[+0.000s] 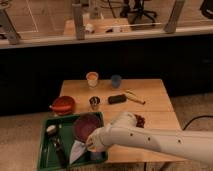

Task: Place towel in purple bowl

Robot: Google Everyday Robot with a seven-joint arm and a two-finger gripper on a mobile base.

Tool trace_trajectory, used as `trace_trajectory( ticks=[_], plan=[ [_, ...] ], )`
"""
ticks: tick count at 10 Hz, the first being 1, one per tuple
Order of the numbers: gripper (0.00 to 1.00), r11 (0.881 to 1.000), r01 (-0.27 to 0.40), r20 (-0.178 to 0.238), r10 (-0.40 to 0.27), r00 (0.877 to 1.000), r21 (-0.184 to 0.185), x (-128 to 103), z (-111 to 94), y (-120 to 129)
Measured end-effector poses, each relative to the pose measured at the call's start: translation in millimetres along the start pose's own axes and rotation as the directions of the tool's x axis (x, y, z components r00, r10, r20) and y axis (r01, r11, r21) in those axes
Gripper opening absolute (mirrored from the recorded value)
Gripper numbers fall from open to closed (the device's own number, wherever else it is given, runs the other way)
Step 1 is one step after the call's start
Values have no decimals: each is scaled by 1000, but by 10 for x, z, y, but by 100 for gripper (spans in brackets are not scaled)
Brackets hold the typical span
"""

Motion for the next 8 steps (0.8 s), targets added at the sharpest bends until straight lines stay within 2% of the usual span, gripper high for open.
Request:
trace_trajectory(
  ticks=[2,4,8],
  plan=[
    [0,999,-29,-20,30,999,22,102,-147,45],
    [0,999,-43,-26,44,999,32,97,-168,23],
    [0,991,-97,-25,100,995,88,114,-284,-231]
  ],
)
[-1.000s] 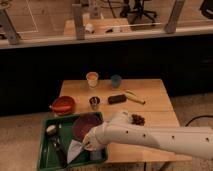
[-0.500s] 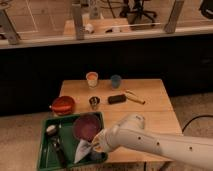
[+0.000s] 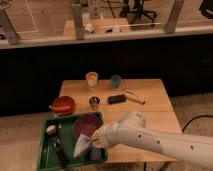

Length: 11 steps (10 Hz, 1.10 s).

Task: Place towel in purple bowl

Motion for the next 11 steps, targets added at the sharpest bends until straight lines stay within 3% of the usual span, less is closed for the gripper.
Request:
trace_trajectory(
  ticks=[2,7,9,11],
  plan=[
    [2,999,-21,-9,21,1000,37,56,-87,-244],
    [51,985,-59,-65,70,995,161,108,-367,-1111],
    [70,981,-93,-69,106,992,168,119,-353,-1267],
    [74,981,-119,-77,132,988,155,165,-311,-1197]
  ],
)
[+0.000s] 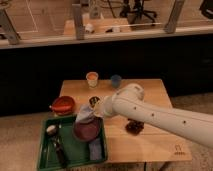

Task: Place towel in purple bowl

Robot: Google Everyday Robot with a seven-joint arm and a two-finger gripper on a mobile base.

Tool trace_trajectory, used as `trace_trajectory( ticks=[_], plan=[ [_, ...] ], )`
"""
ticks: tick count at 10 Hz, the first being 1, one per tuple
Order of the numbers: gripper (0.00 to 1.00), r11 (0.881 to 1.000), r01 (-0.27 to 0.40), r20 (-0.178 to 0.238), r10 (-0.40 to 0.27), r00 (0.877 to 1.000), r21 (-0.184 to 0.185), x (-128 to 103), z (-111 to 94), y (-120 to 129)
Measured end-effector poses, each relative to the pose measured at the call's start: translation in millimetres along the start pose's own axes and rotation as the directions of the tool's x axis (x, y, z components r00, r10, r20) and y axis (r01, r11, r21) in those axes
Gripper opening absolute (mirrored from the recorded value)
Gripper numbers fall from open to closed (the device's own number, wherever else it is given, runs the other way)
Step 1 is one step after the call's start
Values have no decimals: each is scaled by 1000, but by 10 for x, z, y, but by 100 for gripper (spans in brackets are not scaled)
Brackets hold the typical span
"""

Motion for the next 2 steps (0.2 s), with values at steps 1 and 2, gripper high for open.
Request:
trace_trajectory(
  ticks=[1,2],
  plan=[
    [74,1000,-11,-7,11,1000,-7,39,-9,54],
    [74,1000,-20,-8,20,1000,-16,63,-24,96]
  ],
)
